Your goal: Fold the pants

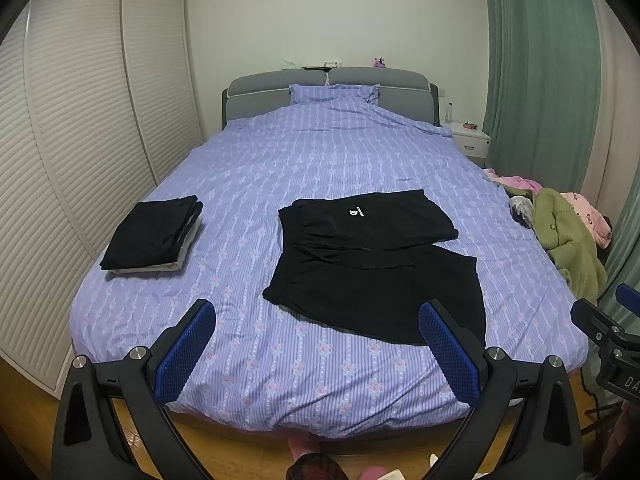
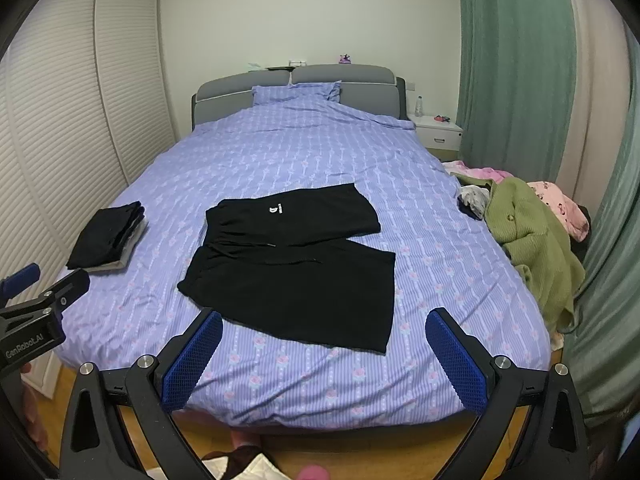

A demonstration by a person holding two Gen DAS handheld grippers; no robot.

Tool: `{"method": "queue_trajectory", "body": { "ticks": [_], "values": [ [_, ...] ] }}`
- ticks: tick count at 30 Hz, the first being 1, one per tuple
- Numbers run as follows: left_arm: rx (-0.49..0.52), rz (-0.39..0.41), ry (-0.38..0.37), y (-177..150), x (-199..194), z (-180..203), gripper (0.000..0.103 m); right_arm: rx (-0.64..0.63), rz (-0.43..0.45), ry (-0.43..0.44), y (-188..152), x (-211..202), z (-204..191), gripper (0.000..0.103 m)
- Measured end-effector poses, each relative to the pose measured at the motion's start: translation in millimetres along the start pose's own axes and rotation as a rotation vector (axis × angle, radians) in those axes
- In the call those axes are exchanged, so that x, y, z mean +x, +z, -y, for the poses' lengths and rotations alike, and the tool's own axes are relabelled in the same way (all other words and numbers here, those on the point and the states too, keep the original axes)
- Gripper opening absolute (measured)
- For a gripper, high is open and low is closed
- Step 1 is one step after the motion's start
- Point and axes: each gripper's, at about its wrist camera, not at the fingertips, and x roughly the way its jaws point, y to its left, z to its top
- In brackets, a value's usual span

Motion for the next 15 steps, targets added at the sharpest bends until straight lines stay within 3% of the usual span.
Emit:
{"method": "queue_trajectory", "body": {
  "ticks": [15],
  "values": [
    [0.008, 0.002, -0.008, 0.7, 1.3, 1.3, 0.103, 0.008, -0.008, -0.002, 0.7, 2.4, 1.5, 0.103]
  ]
}}
